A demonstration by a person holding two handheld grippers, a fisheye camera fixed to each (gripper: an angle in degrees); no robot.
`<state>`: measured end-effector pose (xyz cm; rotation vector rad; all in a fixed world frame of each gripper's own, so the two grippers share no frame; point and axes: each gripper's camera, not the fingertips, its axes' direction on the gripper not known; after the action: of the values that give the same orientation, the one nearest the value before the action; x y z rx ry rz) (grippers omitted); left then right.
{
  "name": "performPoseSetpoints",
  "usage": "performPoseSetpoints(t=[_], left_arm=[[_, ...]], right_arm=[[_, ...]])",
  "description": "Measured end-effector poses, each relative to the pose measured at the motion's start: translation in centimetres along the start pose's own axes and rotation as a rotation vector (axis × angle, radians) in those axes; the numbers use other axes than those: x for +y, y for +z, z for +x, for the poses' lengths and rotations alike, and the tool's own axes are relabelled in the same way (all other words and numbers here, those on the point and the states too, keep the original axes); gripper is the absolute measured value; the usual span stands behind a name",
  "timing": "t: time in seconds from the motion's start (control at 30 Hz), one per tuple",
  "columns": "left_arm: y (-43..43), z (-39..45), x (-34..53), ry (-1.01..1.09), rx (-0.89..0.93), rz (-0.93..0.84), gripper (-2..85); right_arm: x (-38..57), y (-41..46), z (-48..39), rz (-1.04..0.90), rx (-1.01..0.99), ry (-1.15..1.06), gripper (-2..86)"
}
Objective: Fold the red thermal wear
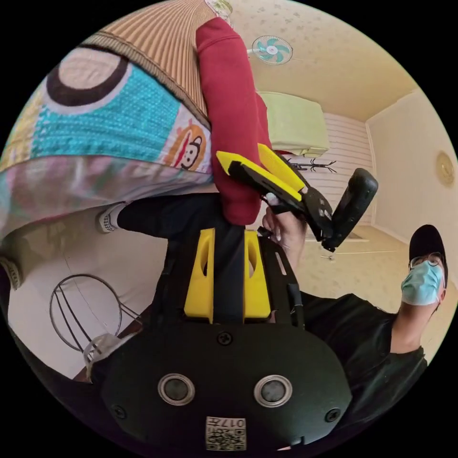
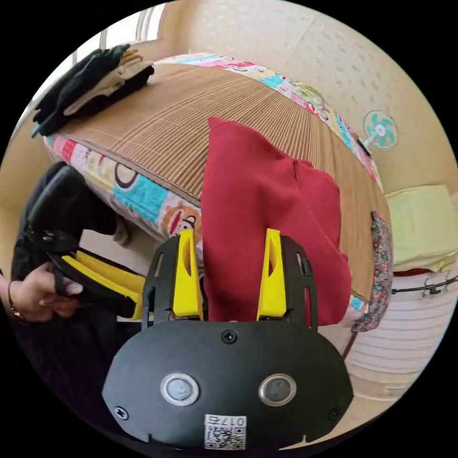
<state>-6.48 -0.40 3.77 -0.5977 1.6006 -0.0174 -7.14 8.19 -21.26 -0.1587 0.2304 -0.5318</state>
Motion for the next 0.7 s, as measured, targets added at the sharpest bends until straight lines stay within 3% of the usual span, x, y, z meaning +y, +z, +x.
performPoseSetpoints(t=[0.07, 0.2, 0.3, 0.63, 0.7], left_arm=[[-2.5, -0.9, 1.5, -0.047, 0.031, 0.049, 9.6], [-4.6, -1.1, 3.3, -0.072, 0.038, 0.098, 9.6], [-4.7, -0.7, 4.0, -0.063, 0.006, 0.099, 9.4], [1.8, 2.2, 5.2, 0.022, -0.022, -0.025, 8.8], [2.5, 2.9, 6.2, 0.046, -0.044, -0.02, 8.8]], right_arm=[[-1.4, 0.5, -2.7, -0.013, 0.118, 0.003, 18.1], [-1.8, -0.4, 2.4, 0.024, -0.051, 0.133, 16.3], [-3.6, 1.2, 7.2, -0.046, -0.023, 0.162, 15.2], [-5.5, 20.4, 24.7, -0.304, 0.251, 0.185, 14.6], [-3.4, 22.7, 29.4, -0.324, 0.213, 0.258, 14.8]])
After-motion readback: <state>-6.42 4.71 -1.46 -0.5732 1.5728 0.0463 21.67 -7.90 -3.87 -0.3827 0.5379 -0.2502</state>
